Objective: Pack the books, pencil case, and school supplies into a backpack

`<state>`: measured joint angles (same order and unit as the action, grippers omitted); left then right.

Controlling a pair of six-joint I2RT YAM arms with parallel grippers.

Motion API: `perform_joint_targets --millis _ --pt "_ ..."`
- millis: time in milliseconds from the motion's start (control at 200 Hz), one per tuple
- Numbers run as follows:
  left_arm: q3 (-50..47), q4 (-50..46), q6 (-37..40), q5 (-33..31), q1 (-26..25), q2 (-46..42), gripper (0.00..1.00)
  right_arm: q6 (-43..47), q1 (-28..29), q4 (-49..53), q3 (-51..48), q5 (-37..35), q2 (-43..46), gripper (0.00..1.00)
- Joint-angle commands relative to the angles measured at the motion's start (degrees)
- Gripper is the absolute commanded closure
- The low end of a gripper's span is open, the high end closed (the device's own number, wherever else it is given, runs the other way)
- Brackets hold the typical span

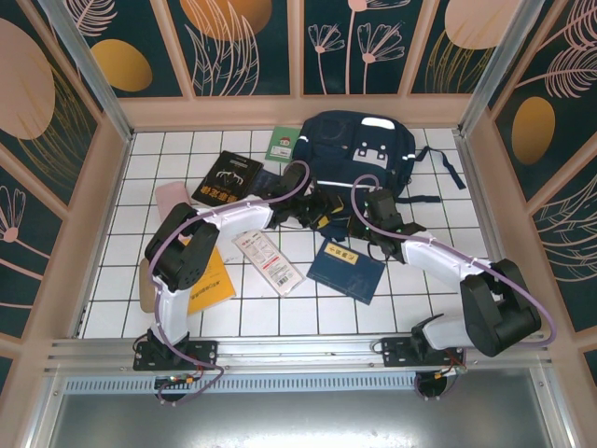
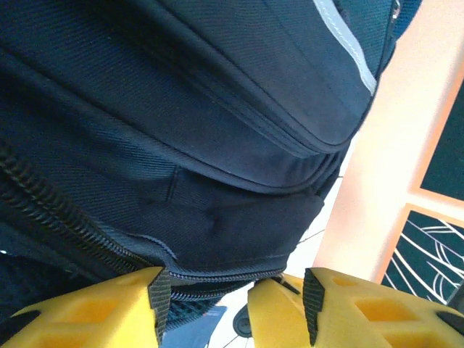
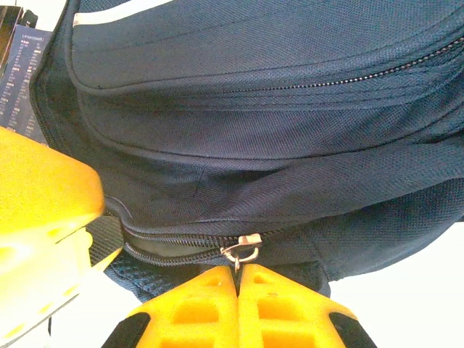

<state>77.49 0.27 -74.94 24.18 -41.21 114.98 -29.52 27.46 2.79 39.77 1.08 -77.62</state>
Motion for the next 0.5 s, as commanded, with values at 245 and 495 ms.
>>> perform_joint_targets --millis 245,495 --pt "0.00 2.02 -4.53 -1.44 -0.54 2.99 0.38 -0.99 2.24 -1.94 -0.75 -0.37 1.25 1.00" --pt "2.86 1.12 -3.46 -3.62 -0.55 6.40 0.94 -0.07 3.47 -0.90 0.93 -0.34 2.25 1.00"
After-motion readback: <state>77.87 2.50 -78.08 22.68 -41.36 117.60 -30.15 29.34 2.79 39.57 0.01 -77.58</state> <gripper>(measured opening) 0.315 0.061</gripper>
